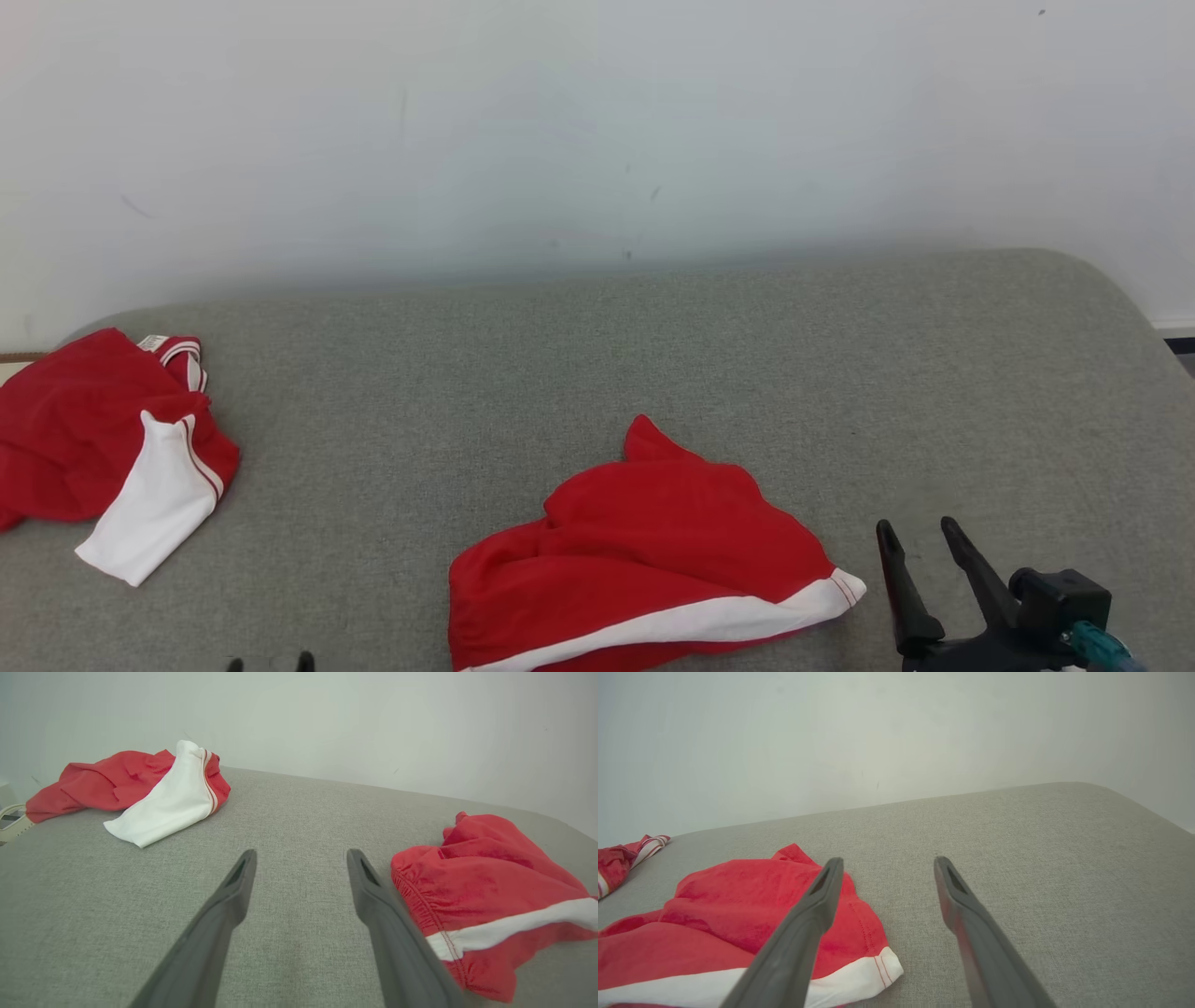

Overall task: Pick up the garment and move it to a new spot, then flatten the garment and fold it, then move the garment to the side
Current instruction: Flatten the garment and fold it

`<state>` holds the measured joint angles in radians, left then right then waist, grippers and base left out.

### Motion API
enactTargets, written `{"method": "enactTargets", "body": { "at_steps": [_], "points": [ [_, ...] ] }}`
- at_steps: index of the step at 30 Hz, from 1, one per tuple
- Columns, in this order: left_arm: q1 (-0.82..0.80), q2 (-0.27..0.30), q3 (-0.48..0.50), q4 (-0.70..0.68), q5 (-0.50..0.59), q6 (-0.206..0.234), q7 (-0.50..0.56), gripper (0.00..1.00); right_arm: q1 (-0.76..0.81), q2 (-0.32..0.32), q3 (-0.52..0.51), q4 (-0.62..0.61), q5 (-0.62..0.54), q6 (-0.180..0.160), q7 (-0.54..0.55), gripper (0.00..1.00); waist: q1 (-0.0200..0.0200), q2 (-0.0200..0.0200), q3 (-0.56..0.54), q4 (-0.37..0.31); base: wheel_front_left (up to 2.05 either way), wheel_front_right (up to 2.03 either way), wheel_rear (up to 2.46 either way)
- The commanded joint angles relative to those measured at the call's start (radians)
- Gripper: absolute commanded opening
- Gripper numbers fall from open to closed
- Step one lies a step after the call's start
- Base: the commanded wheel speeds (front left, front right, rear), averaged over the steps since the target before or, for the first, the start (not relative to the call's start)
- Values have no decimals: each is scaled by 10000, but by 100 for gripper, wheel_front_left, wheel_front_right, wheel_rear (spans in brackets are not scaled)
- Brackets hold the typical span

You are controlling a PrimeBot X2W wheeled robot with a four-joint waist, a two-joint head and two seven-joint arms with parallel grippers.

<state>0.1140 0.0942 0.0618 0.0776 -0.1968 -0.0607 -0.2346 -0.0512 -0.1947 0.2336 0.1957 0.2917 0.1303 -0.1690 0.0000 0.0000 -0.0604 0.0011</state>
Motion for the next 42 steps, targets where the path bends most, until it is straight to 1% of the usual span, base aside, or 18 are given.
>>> {"method": "enactTargets", "body": {
  "at_steps": [1,9,11,19,24,33,36,37,38,39,42],
  "points": [
    [12,-4,-123,139,-59,-87,16,100,-23,-77,90,44,111,8,60,100,0,0,17,8,0,0,0],
    [-195,-151,-1147,894,-274,-446,11,100,-158,-310,549,529,410,8,470,100,0,0,183,69,0,0,0],
    [-267,-172,-1284,1031,-334,-460,-9,100,-197,-345,595,633,457,7,513,100,0,0,207,78,0,0,0],
    [-845,-257,-2296,2050,-593,-649,-170,100,-793,-545,1290,1755,740,7,661,100,0,0,434,42,0,0,0],
    [-1167,-281,-2993,2507,-775,-674,-241,100,-1219,-508,1678,2559,889,8,524,100,0,0,560,34,0,0,0],
    [-1942,-346,-3449,3498,-1051,-688,-292,100,-2161,-457,2367,4088,951,8,370,100,0,0,879,23,0,0,0],
    [-2188,-366,-3631,3798,-1118,-690,-299,100,-2485,-371,2643,4542,1140,7,250,100,0,0,935,30,0,0,0],
    [-2253,-373,-3690,3866,-1176,-688,-300,41,-2564,-350,2756,4659,1246,8,241,62,0,0,945,41,0,0,0],
    [-2334,-374,-3745,3910,-1199,-689,-301,0,-2648,-353,2856,4766,1306,7,191,5,0,0,955,51,0,0,0],
    [-2391,-376,-3793,3937,-1209,-690,-302,0,-2732,-375,2927,4851,1355,7,119,0,0,0,965,59,0,0,0],
    [-2478,-366,-3880,3844,-1258,-690,-304,0,-2926,-399,3149,5158,1574,7,-188,0,0,0,960,91,0,0,0]
  ]
}}
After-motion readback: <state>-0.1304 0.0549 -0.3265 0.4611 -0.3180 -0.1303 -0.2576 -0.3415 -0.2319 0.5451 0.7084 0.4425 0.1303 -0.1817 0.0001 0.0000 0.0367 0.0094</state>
